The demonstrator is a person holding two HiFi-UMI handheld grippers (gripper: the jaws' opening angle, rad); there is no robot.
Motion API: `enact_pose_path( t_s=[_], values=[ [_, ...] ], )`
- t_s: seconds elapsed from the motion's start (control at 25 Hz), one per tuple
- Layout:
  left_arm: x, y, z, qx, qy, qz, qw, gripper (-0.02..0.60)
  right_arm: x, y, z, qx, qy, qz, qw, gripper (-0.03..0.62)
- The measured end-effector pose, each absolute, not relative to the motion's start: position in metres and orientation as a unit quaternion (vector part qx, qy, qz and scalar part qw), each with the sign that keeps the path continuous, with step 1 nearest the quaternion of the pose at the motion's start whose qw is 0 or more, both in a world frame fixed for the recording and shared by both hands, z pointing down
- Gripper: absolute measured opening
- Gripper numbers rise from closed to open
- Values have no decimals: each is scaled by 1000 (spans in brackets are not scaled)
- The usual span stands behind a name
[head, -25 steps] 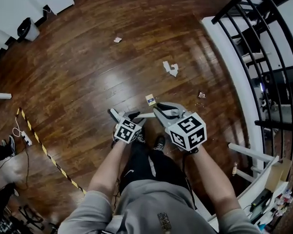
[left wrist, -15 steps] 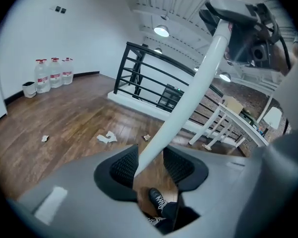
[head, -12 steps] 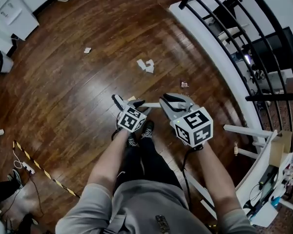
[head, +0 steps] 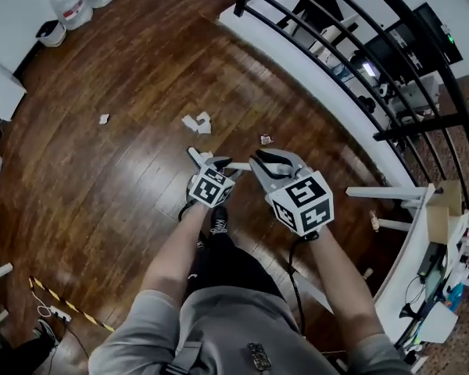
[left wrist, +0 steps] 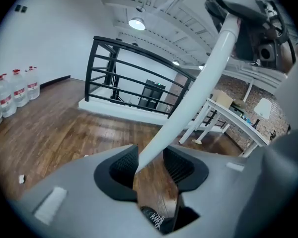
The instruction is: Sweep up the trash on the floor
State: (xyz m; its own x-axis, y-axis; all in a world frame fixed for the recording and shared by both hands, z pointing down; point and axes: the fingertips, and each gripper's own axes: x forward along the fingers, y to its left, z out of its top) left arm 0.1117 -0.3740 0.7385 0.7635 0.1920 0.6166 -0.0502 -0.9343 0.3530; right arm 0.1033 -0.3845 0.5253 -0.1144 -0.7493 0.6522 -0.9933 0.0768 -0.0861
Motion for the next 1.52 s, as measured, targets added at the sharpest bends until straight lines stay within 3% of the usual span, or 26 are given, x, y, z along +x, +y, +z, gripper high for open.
enact_pose_path(
  t_s=[0.24,0.52,0.8,1.2,1.52],
  values=[
    [151,-373,718,918,68,358,156,155,143,-385,503,641,-697,266,180,61],
    [123,-432,697,914,38,384,127,153,148,-428,484,627,-721,273,114,62],
    [54,-568,695,909,-32,405,95,153,97,-541,489,582,-764,268,79,63],
    [-90,-787,711,898,-32,428,102,153,-37,-763,508,579,-761,285,60,63],
    [-136,-885,751,884,12,458,97,153,-82,-865,549,604,-729,319,48,63]
  ],
)
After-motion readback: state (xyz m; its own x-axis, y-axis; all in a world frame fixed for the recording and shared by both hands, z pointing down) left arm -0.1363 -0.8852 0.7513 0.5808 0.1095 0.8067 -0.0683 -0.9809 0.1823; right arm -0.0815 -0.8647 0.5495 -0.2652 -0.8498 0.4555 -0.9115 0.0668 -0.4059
